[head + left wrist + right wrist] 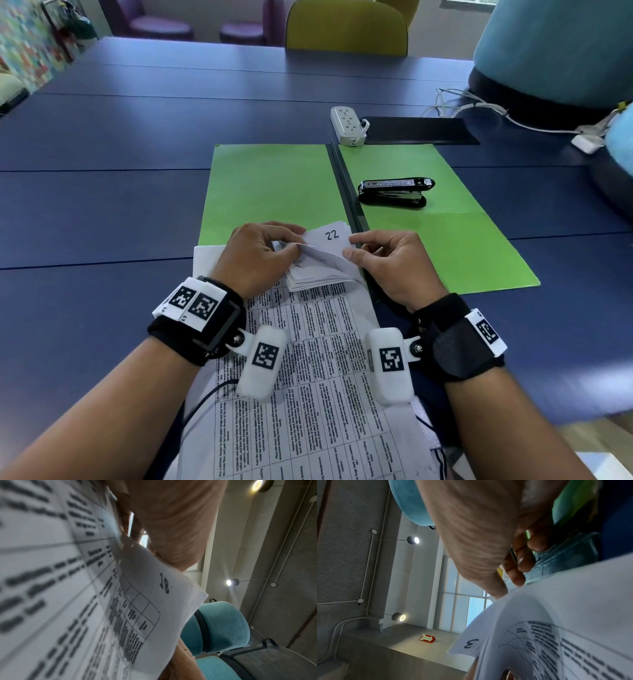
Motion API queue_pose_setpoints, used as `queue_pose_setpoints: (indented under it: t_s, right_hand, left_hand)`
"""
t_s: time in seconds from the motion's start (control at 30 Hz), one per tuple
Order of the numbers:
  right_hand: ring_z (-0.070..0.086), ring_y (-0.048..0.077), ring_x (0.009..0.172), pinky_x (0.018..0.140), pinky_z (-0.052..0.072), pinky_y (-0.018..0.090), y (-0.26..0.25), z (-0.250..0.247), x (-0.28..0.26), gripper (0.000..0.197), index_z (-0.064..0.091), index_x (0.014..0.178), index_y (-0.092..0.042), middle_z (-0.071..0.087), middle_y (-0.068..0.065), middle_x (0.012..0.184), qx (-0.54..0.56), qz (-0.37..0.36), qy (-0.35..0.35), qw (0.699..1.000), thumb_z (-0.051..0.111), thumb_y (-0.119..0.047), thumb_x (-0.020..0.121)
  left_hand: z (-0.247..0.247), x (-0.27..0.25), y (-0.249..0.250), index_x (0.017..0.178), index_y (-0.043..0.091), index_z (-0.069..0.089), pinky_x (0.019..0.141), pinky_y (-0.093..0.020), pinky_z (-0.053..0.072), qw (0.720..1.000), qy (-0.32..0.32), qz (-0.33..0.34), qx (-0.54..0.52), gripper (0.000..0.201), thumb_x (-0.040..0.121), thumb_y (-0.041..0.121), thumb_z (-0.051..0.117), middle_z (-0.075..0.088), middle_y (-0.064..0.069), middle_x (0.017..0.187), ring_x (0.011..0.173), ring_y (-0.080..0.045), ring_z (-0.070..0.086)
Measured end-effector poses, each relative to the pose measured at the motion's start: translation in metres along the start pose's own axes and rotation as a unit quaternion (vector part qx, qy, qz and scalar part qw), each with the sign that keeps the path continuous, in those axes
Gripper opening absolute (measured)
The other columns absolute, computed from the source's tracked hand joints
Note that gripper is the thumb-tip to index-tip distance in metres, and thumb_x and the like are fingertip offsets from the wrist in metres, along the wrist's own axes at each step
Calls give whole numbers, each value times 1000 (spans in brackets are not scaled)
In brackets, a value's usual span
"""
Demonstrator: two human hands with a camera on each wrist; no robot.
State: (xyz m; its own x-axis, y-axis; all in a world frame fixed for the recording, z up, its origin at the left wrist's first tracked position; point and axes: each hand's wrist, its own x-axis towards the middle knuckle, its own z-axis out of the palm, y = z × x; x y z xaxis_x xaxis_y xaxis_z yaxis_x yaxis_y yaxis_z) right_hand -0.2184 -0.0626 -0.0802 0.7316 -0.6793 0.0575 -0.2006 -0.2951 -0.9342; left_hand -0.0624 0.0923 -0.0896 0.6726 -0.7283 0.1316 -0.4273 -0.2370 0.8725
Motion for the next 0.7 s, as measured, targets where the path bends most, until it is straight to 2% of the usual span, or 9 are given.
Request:
queue_pose_setpoints:
  t_s: [0.1,0.17,0.27,0.37,0.43,0.5,0.6,0.67,0.7]
  right_hand:
    - [49,0,53,57,44,13,1,1,0,14,74,82,-26,61,-9,62,-20,7,-20,1000,81,-14,80]
    - [54,1,56,60,47,16,1,1,-1,19,74,79,-29,67,-9,66,-30,2,-35,999,78,-11,83]
    - [58,-1,63,62,46,15,-1,1,-2,23,77,78,-27,70,-5,77,-48,-29,-60,997,74,-5,84]
    - [51,0,62,59,39,13,-2,0,-3,13,80,85,-22,62,-3,79,-61,-44,-86,993,76,-10,83]
    - [53,12,66,60,41,22,-3,-1,-4,3,80,83,-24,62,-1,81,-65,-44,-95,992,79,-22,82]
    - [59,24,73,66,47,32,-5,-1,-5,15,79,75,-21,64,7,84,-65,-43,-93,993,77,-33,83]
    - [61,23,69,65,48,32,-6,-2,-5,18,79,77,-16,68,13,82,-60,-39,-76,995,74,-31,86]
    - [52,10,57,57,45,26,-5,0,-3,3,77,84,-19,65,7,71,-33,-28,-47,998,77,-23,84]
    - [47,6,55,55,43,22,-3,0,-2,9,76,92,-22,60,3,69,-19,-23,-31,999,78,-20,84]
  left_hand:
    - [-1,0,2,82,24,82,83,-10,47,1000,-6,-5,-3,22,87,8,66,72,23,106,96,10,65]
    - [-1,-1,2,81,24,81,87,-17,49,1000,-8,-4,-6,22,86,9,66,72,23,108,96,10,65]
    - [-1,-2,4,77,27,78,79,-19,55,1000,-12,-2,-13,23,85,8,67,73,20,109,80,12,64]
    - [0,-4,5,73,36,72,85,-40,61,999,3,-5,-38,12,75,25,72,75,19,99,93,-5,71]
    - [-1,-5,6,81,42,72,82,-48,61,999,9,-5,-39,15,67,38,69,77,16,95,90,-20,73]
    - [-1,-4,6,83,39,75,79,-54,60,999,0,-11,-38,18,67,38,67,77,14,96,84,-30,72]
    - [0,-3,6,74,31,76,88,-44,60,999,-15,-18,-33,16,79,17,72,74,18,104,93,-13,71]
    - [-1,-2,5,72,32,74,94,-36,56,1000,-16,-7,-22,25,84,10,73,73,18,105,100,-6,69]
    - [-1,-2,4,71,32,74,95,-34,55,1000,-15,-4,-22,26,84,9,73,73,18,105,101,-5,68]
